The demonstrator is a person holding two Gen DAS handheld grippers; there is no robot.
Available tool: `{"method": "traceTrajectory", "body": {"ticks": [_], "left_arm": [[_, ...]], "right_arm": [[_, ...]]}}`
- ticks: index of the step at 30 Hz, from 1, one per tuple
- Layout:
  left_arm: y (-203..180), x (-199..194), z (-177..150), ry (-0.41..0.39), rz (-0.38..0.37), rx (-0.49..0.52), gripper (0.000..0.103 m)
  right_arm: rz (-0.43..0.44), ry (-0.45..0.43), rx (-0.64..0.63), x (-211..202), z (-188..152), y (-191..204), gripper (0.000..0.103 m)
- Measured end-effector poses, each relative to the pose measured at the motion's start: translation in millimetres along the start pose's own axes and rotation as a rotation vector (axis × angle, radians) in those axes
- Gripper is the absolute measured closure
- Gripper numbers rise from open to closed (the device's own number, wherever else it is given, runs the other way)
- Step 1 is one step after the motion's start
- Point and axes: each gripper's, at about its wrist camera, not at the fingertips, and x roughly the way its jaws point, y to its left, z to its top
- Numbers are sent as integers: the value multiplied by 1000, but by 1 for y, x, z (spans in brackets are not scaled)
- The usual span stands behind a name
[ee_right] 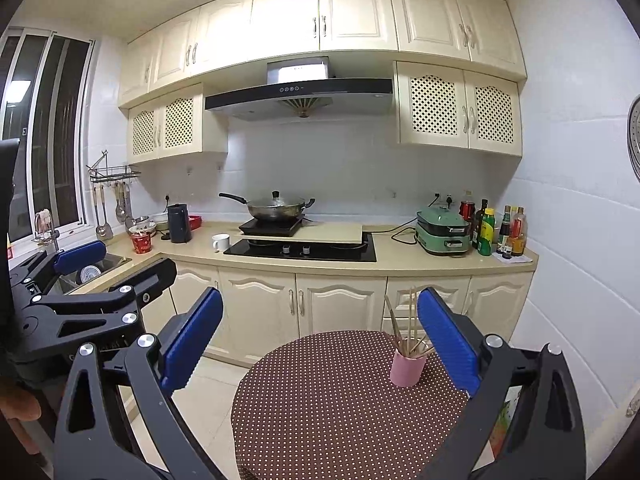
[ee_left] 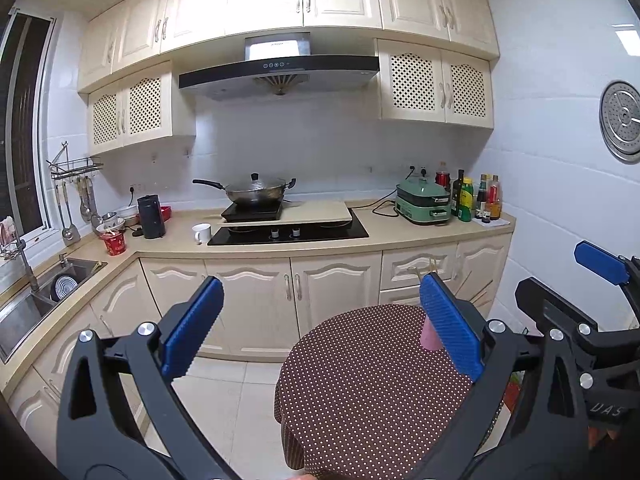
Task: Organize utensils
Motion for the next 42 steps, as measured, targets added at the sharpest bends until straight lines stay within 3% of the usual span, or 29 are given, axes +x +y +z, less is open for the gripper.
{"method": "traceTrajectory", "body": {"ticks": [42], "left_arm": [[8,-2,3,-24,35,14,7]], "right_arm": [[21,3,14,5,1,4,9]]}}
